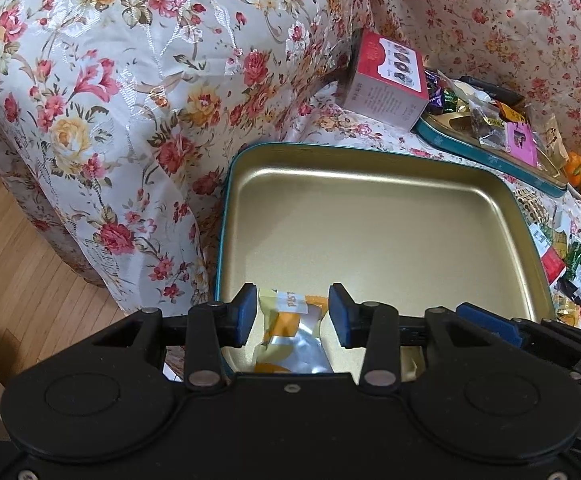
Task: Organize snacks
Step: 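Open the left tool and right tool to drop packets into the tray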
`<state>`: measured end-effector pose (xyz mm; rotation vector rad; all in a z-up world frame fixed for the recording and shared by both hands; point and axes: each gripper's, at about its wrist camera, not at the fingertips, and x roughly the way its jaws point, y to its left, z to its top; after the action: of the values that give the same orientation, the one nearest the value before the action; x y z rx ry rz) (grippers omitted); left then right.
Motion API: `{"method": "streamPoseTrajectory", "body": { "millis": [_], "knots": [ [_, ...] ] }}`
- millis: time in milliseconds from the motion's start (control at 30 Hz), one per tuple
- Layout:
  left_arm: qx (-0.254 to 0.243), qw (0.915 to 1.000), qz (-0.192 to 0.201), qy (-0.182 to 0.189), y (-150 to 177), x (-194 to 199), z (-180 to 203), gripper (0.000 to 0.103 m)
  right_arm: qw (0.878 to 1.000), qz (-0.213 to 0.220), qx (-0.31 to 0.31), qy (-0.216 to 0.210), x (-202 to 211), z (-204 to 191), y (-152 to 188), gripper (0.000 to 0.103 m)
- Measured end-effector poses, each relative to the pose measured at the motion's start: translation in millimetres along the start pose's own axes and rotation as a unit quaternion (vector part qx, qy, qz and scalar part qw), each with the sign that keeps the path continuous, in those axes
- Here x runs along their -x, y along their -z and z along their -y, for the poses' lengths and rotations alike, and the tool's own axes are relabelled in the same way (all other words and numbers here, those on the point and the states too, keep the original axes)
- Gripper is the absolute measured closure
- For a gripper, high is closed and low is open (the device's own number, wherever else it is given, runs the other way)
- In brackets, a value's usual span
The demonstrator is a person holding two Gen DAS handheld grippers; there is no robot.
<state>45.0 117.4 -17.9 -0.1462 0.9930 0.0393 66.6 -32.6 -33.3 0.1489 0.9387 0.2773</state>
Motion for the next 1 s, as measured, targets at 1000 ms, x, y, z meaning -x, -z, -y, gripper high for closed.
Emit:
{"method": "streamPoseTrajectory", "body": {
  "millis": [1000],
  "knots": [
    [-0.041, 0.9982, 0.043, 0.01, 7.7, 6.5, 23.6, 0.054, 0.998, 0.049, -0.037, 0.027, 63.4, 49.9, 22.6, 0.075]
  ]
}}
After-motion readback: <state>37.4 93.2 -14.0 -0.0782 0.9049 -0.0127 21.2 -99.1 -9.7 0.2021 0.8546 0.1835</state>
